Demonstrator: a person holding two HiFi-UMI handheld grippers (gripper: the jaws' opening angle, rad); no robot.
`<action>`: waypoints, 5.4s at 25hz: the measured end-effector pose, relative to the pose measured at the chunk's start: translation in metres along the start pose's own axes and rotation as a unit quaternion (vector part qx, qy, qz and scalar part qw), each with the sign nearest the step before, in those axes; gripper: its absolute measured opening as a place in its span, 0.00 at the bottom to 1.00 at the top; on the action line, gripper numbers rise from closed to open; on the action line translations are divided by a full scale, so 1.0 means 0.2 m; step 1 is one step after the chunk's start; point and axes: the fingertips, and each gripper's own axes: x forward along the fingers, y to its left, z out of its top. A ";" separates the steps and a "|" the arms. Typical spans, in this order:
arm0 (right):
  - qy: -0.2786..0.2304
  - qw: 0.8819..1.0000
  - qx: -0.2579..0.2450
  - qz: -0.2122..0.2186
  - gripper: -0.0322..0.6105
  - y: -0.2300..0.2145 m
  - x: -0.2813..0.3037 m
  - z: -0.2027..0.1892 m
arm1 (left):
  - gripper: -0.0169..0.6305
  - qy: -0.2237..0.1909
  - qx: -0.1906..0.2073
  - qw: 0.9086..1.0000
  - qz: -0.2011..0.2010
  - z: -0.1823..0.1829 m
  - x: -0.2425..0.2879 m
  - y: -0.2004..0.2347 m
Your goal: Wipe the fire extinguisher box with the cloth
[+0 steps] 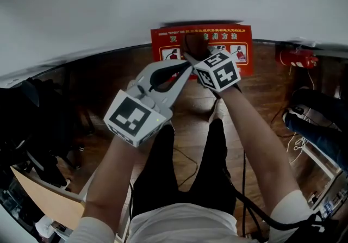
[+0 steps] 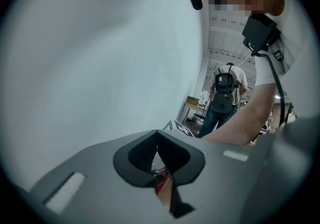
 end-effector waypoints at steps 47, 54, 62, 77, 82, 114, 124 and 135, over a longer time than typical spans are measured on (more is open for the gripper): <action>-0.115 0.947 0.153 0.256 0.12 -0.94 -0.40 -0.69 | 0.03 0.108 0.133 0.967 -0.189 -0.10 1.28 -0.72; -0.122 0.940 0.193 0.253 0.12 -1.04 -0.17 -0.90 | 0.03 0.139 0.143 0.956 -0.217 -0.23 1.39 -0.74; -0.119 0.939 0.213 0.244 0.12 -1.11 0.10 -1.04 | 0.03 0.163 0.132 0.948 -0.240 -0.26 1.38 -0.75; -0.057 0.955 0.206 0.206 0.12 -1.34 0.60 -1.37 | 0.03 0.136 0.114 0.947 -0.267 -0.18 1.44 -0.76; -0.025 0.966 0.198 0.164 0.12 -1.44 0.77 -1.46 | 0.03 0.114 0.119 0.948 -0.273 -0.15 1.39 -0.76; -0.314 0.875 0.361 -0.076 0.12 -0.48 -0.69 -0.96 | 0.03 0.046 0.112 0.940 -0.318 -0.09 0.17 -0.96; -0.451 0.722 0.521 -0.069 0.12 -0.23 -0.57 -0.78 | 0.03 0.038 0.081 0.952 -0.292 -0.16 -0.04 -0.87; -0.451 0.685 0.563 -0.101 0.12 -0.44 -0.23 -0.94 | 0.03 0.028 0.059 0.958 -0.279 -0.34 0.06 -0.66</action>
